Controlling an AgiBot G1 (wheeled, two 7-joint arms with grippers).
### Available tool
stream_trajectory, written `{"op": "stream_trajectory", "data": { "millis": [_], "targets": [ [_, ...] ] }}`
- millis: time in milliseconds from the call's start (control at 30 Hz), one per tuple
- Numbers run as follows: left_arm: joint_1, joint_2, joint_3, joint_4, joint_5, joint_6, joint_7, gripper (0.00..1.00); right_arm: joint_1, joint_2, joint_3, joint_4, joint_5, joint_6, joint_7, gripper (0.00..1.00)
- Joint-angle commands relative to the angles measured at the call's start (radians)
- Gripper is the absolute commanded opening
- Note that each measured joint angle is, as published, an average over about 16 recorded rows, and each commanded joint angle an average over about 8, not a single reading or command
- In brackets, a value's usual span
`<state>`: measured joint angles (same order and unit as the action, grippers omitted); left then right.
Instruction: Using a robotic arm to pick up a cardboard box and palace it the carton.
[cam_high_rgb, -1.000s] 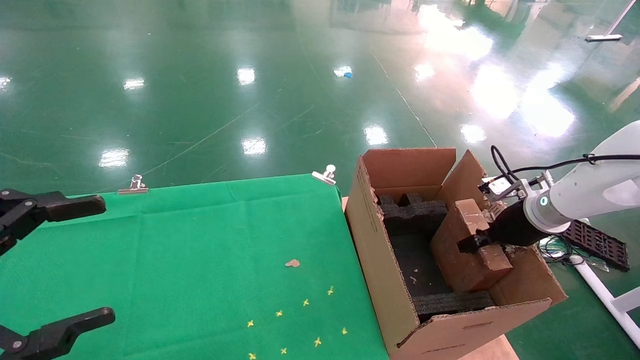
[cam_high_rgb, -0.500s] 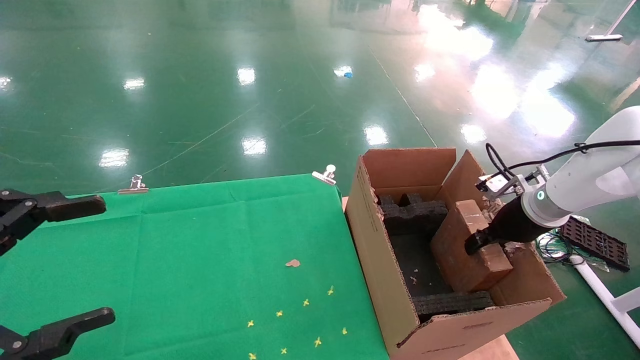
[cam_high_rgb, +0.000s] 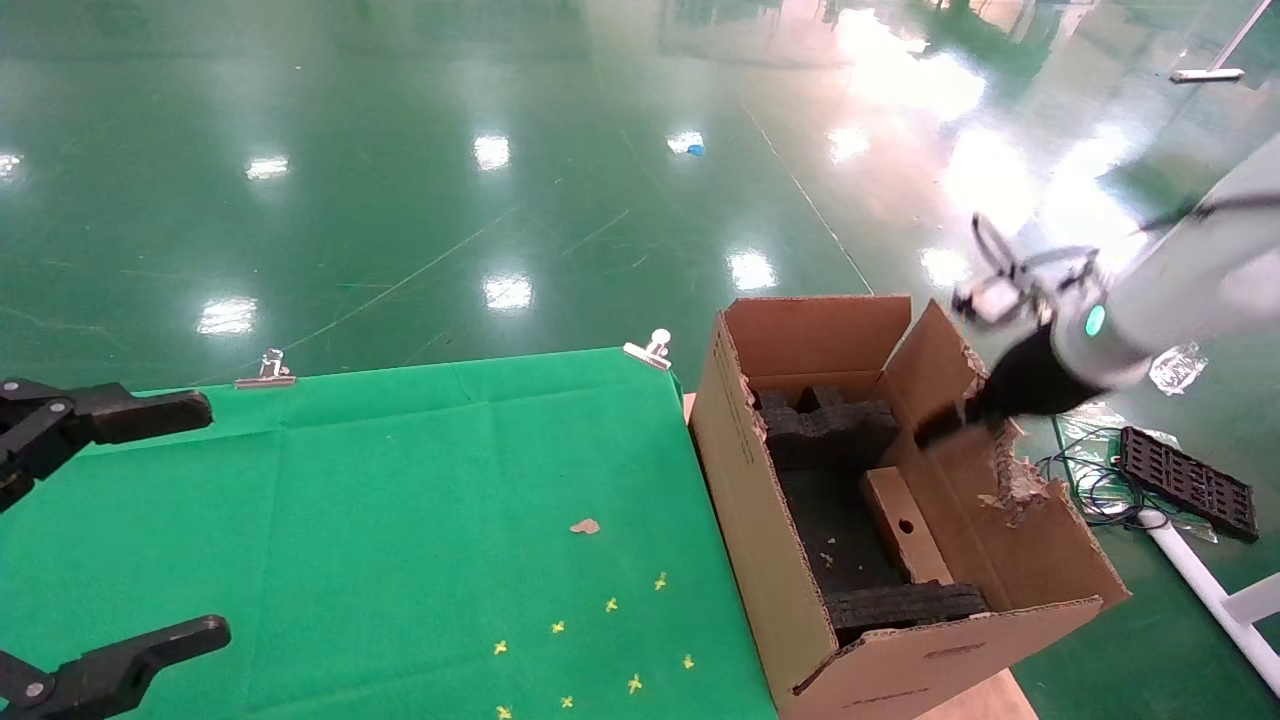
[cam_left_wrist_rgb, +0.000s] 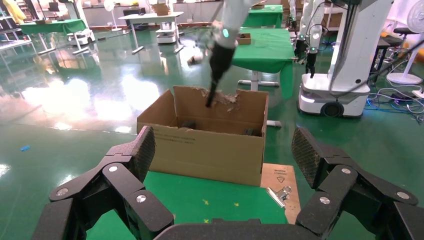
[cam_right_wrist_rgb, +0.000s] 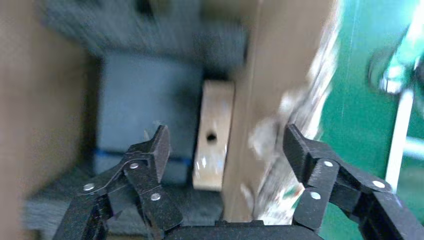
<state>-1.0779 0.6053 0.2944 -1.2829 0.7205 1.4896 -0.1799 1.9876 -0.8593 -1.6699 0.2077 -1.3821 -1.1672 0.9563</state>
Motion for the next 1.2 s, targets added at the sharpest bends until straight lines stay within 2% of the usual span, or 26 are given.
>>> {"op": "stream_trajectory", "data": {
  "millis": [33,267,400,533,667,1200],
  "targets": [
    [0.000,0.000,0.000,0.000,0.000,0.000,0.000,1.00,0.046,0.004,0.007,0.006,0.006,-0.012,-0.021,1.00],
    [0.000,0.000,0.001,0.000,0.000,0.000,0.000,1.00,0.237,0.067,0.033,0.117,0.010,-0.033,-0.091,1.00],
    [0.000,0.000,0.001,0.000,0.000,0.000,0.000,1.00,0.286,0.096,0.035,0.187,-0.004,-0.018,-0.110,1.00],
    [0.000,0.000,0.001,0.000,-0.001,0.000,0.001,1.00,0.293,0.114,0.052,0.240,-0.005,-0.003,-0.128,1.00],
    [0.000,0.000,0.001,0.001,-0.001,0.000,0.001,1.00,0.246,0.126,0.114,0.294,0.022,-0.011,-0.160,1.00],
    [-0.001,-0.001,0.002,0.001,-0.001,0.000,0.001,1.00,-0.089,0.161,0.483,0.520,0.204,-0.103,-0.336,1.00]
  ]
}}
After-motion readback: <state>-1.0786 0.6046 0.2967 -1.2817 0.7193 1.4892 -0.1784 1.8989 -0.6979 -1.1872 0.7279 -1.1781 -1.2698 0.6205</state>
